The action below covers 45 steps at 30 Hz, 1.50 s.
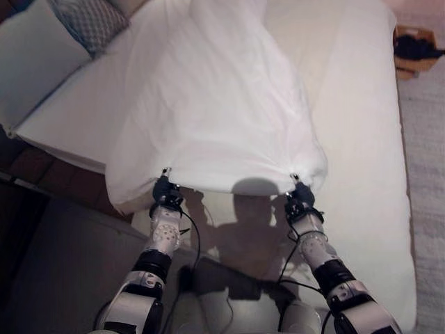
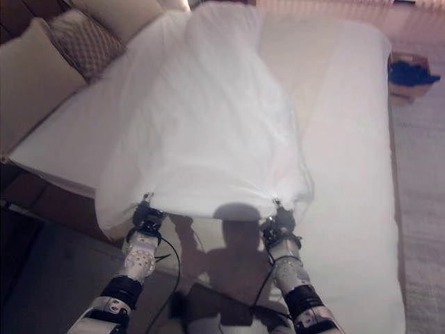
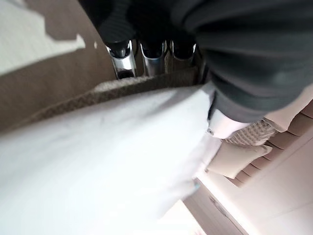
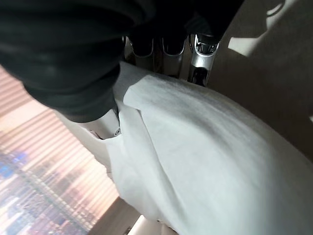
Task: Make the bed
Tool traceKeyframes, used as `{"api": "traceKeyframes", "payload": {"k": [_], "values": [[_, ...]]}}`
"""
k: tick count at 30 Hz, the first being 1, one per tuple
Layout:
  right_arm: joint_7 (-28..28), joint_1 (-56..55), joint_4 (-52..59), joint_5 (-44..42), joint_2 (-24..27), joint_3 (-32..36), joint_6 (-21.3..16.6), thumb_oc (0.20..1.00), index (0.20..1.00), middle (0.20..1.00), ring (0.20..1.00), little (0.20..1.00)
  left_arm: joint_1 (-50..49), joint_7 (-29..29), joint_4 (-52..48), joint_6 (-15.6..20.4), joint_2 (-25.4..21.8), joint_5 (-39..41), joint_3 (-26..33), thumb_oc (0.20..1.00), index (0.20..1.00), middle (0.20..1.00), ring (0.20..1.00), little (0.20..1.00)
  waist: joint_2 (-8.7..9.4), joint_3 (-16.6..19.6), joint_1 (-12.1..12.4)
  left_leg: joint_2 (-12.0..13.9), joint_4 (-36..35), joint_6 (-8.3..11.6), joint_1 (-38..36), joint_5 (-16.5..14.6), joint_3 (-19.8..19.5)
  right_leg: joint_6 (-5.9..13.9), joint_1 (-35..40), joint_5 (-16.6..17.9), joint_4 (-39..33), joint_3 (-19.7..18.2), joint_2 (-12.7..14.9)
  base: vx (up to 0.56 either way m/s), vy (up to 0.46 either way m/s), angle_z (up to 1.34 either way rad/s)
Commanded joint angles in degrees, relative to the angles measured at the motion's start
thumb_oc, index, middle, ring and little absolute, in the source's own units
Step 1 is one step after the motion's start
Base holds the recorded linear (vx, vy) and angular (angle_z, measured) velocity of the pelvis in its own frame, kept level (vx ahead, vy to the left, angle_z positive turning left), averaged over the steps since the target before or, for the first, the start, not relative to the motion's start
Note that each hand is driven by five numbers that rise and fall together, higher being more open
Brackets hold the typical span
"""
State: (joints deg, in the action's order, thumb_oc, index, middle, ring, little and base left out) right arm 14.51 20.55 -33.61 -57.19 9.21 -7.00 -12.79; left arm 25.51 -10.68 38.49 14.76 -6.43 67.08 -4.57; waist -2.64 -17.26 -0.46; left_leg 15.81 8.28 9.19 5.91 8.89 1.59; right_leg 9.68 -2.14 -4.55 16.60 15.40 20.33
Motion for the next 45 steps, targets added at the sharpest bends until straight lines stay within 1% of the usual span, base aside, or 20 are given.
{"api": "traceKeyframes", "payload": {"k": [1,3,6,9,14,17,18,19,21,23,25,29,31,32,35,37,38,42,43,45], "values": [[-0.01,-3.31,1.47,-0.51,1.31,3.36,-2.25,0.200,0.200,0.200,0.200,0.200,-0.48,0.07,-1.61,6.02,-9.22,1.93,7.14,0.200,0.200,0.200,0.200,0.200,3.77,6.47,-0.43,-4.68,1.60,-1.07,-3.71,-13.73,1.95,3.31,-2.59,15.96,-7.45,-1.55,6.35,0.09,0.550,0.01],[0.27,-4.36,1.88,-0.06,0.91,3.80,-1.76,0.200,0.200,0.200,0.200,0.200,-0.58,0.39,-1.96,6.10,-9.15,0.91,5.72,0.200,0.200,0.200,0.200,0.200,5.10,6.33,-0.43,-9.24,6.40,-2.48,-2.11,-18.09,2.82,4.73,-1.57,28.05,-9.90,-1.63,11.26,-0.02,0.636,0.38],[0.70,-2.84,-0.57,-1.28,-0.63,3.55,-2.62,0.200,0.200,0.200,0.200,0.200,-0.63,-0.31,-2.39,5.93,-9.47,-0.69,5.16,0.200,0.200,0.200,0.200,0.200,2.56,5.89,-0.10,-10.96,2.26,-5.03,-2.70,-16.44,3.84,0.88,-4.45,18.97,-5.17,-1.84,7.42,-0.06,0.695,0.04],[-0.90,-2.39,-1.81,-3.70,-2.14,2.20,-3.15,0.200,0.200,0.200,0.200,0.200,-0.27,0.21,-3.20,5.37,-8.58,0.09,5.17,0.200,0.200,0.200,0.200,0.200,1.47,5.77,-1.39,-14.65,-5.07,-6.56,-6.12,-12.74,2.82,-3.74,-7.48,5.07,1.86,-4.19,-8.85,0.04,0.595,0.32],[-1.73,-2.22,-3.78,-4.93,-3.21,0.78,-3.90,0.200,0.200,0.200,0.200,0.200,-0.93,-1.33,-3.18,5.93,-8.62,-1.23,7.40,0.200,0.200,0.200,0.200,0.200,2.84,5.52,-0.36,-19.58,-6.57,-6.43,-8.57,-12.83,4.17,-4.54,-6.10,2.05,-1.23,4.89,-15.83,0.06,0.292,0.12],[-2.21,-4.37,-1.95,-6.12,-1.56,-0.35,-4.74,0.200,0.200,0.200,0.200,0.200,-2.58,0.04,-2.48,5.59,-5.36,0.63,6.99,0.200,0.200,0.200,0.200,0.200,2.58,5.57,-4.15,-22.22,10.02,-1.24,-4.72,-10.92,2.95,-6.79,-2.53,1.42,-6.70,-7.12,-19.11,0.14,0.241,0.70],[-2.09,-4.50,-1.92,-5.45,-1.10,-0.48,-4.04,0.200,0.200,0.200,0.200,0.200,-3.12,0.06,-3.38,6.24,-4.27,0.87,7.22,0.200,0.200,0.200,0.200,0.200,2.40,4.48,-3.14,-22.07,17.81,2.99,-1.00,-6.47,3.51,-7.37,-1.64,1.27,-7.03,-6.67,-17.71,0.08,0.296,1.20],[-1.88,-4.32,-2.03,-4.99,-0.44,-1.41,-3.57,0.200,0.200,0.200,0.200,0.200,-4.08,-0.03,-4.40,6.19,-4.11,0.13,7.55,0.200,0.200,0.200,0.200,0.200,2.13,3.91,-2.12,-22.23,21.17,3.70,0.59,-5.87,2.41,-7.46,-0.77,0.76,-7.22,-8.20,-17.46,0.08,0.285,0.33],[-1.86,-5.10,-2.20,-5.19,-0.63,-0.37,-3.02,0.200,0.200,0.200,0.200,0.200,-5.04,-0.80,-4.80,6.43,-4.06,0.70,8.48,0.200,0.200,0.200,0.200,0.200,2.97,4.14,-1.51,-17.94,21.57,0.74,3.15,-6.77,0.41,-7.06,0.42,0.27,-8.39,-10.62,-17.31,0.19,0.215,-0.45],[-1.17,-5.06,-2.20,-5.53,-1.45,-0.54,-3.06,0.200,0.200,0.200,0.200,0.200,-4.95,-1.70,-4.79,6.93,-4.77,1.84,8.98,0.200,0.200,0.200,0.200,0.200,4.11,5.32,-0.77,-10.61,13.15,-2.99,2.62,-8.73,-2.19,-5.21,1.21,-0.54,-9.28,-12.04,-14.82,0.35,0.353,-0.68],[-0.41,-3.59,-3.36,-4.92,-2.80,-1.84,-2.62,0.200,0.200,0.200,0.200,0.200,-3.27,-2.85,-1.98,7.46,-6.11,3.44,9.59,0.200,0.200,0.200,0.200,0.200,3.69,7.53,0.14,-2.47,-3.05,-2.40,0.06,-3.28,-9.64,-3.06,2.08,-2.02,-9.22,-16.84,-12.67,0.42,0.527,-0.70],[-0.01,-3.23,-3.40,-4.78,-2.21,-0.50,-1.81,0.200,0.200,0.200,0.200,0.200,-1.32,-2.68,-0.87,7.48,-6.72,4.38,8.99,0.200,0.200,0.200,0.200,0.200,2.39,8.93,-0.80,0.77,-7.34,0.94,0.77,0.38,-5.93,-0.27,4.42,-2.05,-9.75,-17.03,-7.52,0.23,0.561,-0.28],[-0.17,-4.98,-1.52,-2.23,-1.58,-1.21,-0.39,0.200,0.200,0.200,0.200,0.200,-2.64,-2.22,-1.76,7.18,-6.14,3.52,8.43,0.200,0.200,0.200,0.200,0.200,2.49,9.34,-0.17,-2.13,-4.51,0.53,-0.65,-4.54,-5.25,1.98,4.99,2.66,-9.78,-17.37,-2.26,0.25,0.863,-0.28],[-0.37,-4.66,-2.25,-0.64,-1.76,-1.14,0.81,0.200,0.200,0.200,0.200,0.200,-2.35,-1.75,-0.12,6.69,-5.79,3.68,8.30,0.200,0.200,0.200,0.200,0.200,3.97,8.77,0.15,-5.99,-0.40,-1.28,0.09,-10.11,-2.19,1.90,3.20,11.26,-9.99,-15.67,1.41,0.14,0.680,-0.80],[-0.08,-3.81,-3.25,-1.02,-3.18,-1.80,0.11,0.200,0.200,0.200,0.200,0.200,-2.04,-2.21,0.10,7.10,-6.53,1.81,7.05,0.200,0.200,0.200,0.200,0.200,3.54,8.06,1.84,-7.36,0.14,-2.97,0.10,-10.86,1.62,0.44,0.54,13.56,-8.45,-7.77,3.26,0.03,0.642,-0.45],[-1.00,-3.18,-4.28,-1.53,-3.74,-2.25,0.24,0.200,0.200,0.200,0.200,0.200,-2.55,-2.14,-0.88,6.60,-6.23,1.25,6.89,0.200,0.200,0.200,0.200,0.200,2.62,7.93,2.18,-9.12,-3.67,-4.02,-1.02,-9.35,3.66,-1.28,-0.55,9.10,-3.63,-4.20,-0.02,0.03,0.725,-0.46],[-2.22,-2.77,-4.17,-2.01,-4.17,-3.56,0.12,0.200,0.200,0.200,0.200,0.200,-2.80,-1.40,-1.57,6.30,-5.72,1.32,6.64,0.200,0.200,0.200,0.200,0.200,2.41,7.84,2.17,-11.67,-6.95,-4.80,-2.85,-7.93,4.91,-2.36,-0.70,3.36,-0.50,-2.21,-6.57,0.04,0.358,-0.23],[-3.37,-1.98,-4.86,-2.40,-5.22,-5.67,-0.09,0.200,0.200,0.200,0.200,0.200,-2.92,-1.34,-2.12,5.93,-5.46,1.24,7.30,0.200,0.200,0.200,0.200,0.200,3.30,7.19,3.50,-14.86,-9.30,-4.28,-5.48,-7.45,7.23,-3.83,1.43,-1.24,-1.42,6.57,-12.10,0.02,0.341,-0.12],[-4.08,-2.05,-5.76,-3.45,-5.63,-6.61,-0.06,0.200,0.200,0.200,0.200,0.200,-3.93,-1.47,-2.02,5.86,-4.80,1.97,8.40,0.200,0.200,0.200,0.200,0.200,4.68,6.97,3.60,-17.35,-8.43,-4.17,-5.73,-7.66,7.80,-3.82,2.00,-2.16,-4.92,4.99,-17.19,0.00,0.276,-0.26],[-4.05,-2.03,-6.01,-3.83,-5.67,-6.96,-0.34,0.200,0.200,0.200,0.200,0.200,-4.42,-1.31,-1.83,6.10,-4.21,2.73,8.55,0.200,0.200,0.200,0.200,0.200,5.08,6.72,3.57,-18.45,-7.29,-4.15,-5.55,-7.96,7.57,-4.32,2.32,-1.99,-6.75,2.32,-18.75,-0.01,0.142,-0.14]]}}
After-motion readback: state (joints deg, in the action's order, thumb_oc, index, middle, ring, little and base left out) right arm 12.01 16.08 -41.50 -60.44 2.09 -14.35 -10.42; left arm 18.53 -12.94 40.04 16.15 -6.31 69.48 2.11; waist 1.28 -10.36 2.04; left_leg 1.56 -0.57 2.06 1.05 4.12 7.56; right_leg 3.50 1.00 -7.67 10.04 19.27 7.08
